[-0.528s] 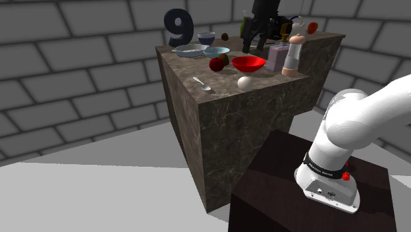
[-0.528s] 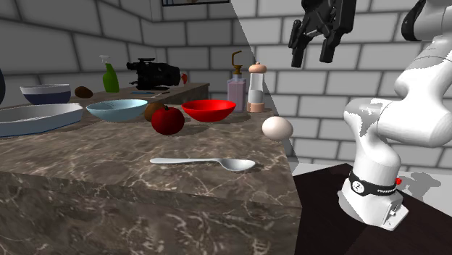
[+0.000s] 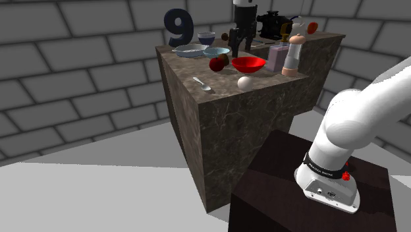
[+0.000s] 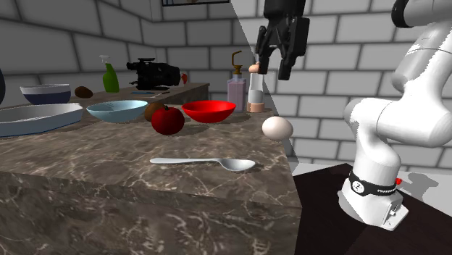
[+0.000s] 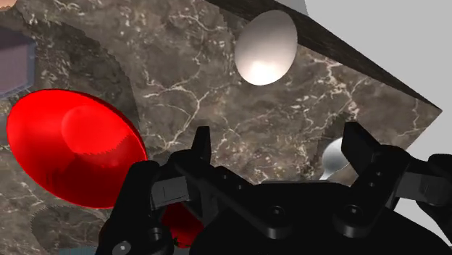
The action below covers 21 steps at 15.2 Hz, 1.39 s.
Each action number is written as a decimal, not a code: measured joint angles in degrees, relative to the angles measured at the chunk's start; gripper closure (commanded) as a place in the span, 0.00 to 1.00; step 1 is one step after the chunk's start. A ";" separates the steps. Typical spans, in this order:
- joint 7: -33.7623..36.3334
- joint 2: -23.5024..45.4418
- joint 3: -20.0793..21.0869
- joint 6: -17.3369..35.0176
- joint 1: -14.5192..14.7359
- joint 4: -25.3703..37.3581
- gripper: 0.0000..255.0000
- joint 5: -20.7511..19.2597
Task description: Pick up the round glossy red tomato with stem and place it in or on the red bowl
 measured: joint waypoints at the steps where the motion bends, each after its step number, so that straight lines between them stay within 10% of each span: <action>1: -0.38 2.75 0.36 0.07 -0.10 1.82 0.00 -1.34; 21: -8.70 45.43 1.61 -1.84 -1.24 33.55 0.00 -29.19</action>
